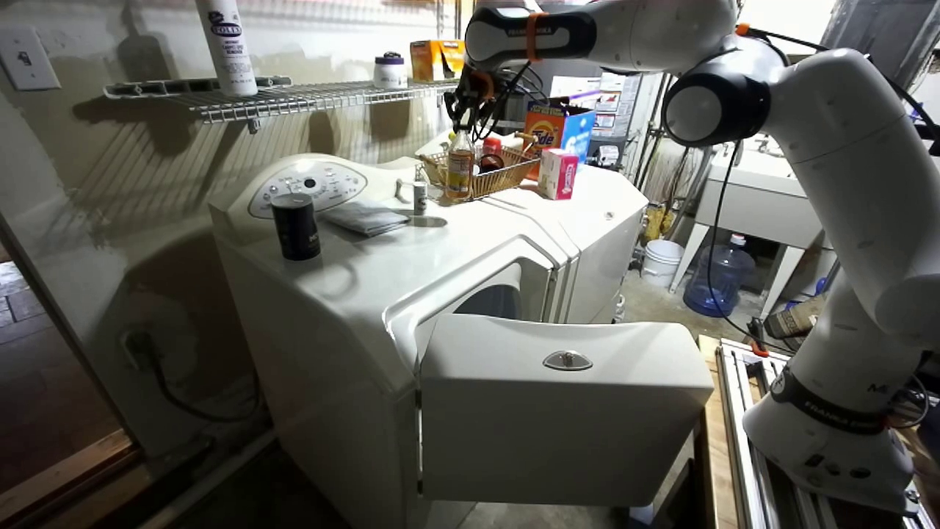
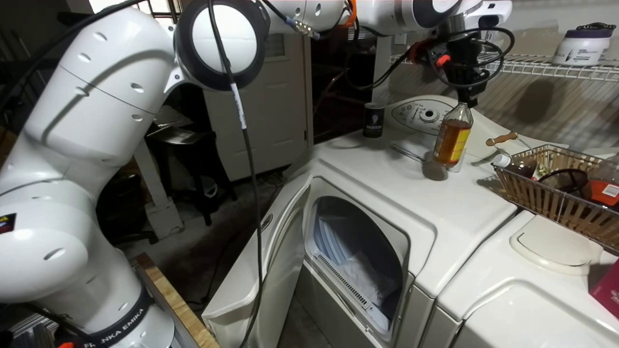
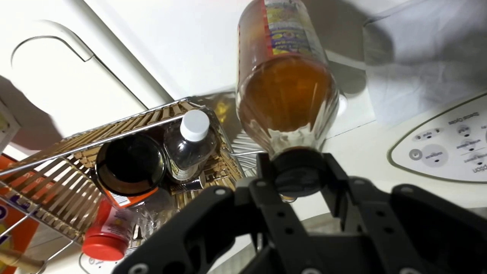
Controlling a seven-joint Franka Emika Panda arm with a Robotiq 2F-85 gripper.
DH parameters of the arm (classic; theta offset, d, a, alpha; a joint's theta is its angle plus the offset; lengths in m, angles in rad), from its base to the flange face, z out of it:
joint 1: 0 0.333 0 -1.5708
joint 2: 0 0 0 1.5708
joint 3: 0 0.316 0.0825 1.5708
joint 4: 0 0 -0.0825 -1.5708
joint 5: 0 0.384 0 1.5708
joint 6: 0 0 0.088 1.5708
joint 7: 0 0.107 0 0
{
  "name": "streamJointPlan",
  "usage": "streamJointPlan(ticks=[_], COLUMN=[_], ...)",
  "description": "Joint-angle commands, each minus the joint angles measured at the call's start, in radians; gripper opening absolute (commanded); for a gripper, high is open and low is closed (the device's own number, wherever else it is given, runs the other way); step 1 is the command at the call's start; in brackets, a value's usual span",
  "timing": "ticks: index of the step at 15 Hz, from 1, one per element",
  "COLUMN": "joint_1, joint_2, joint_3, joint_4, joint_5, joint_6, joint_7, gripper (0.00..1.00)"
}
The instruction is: Move the juice bottle on the laundry machine to the left
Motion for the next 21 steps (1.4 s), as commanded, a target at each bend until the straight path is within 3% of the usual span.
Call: streamJointPlan(ticks=[1,2,16,17,21], joint_1=[0.001,0.001,-0.042,-0.070,-0.103], joint_2=[0.000,0.000,0.204,0.218,0.268], joint_3=[0.000,0.000,-0.007,0.030,0.042], joint_4=[0.000,0.000,0.227,0.262,0.336], joint_5=[0.000,0.000,0.007,-0.024,-0.030], joint_6=[0.000,0.000,0.034,0.026,0.029], joint_7=[0.001,0.002,0.049,0.064,0.080], gripper=[0.35,0.10,0.10,0.10,0.10])
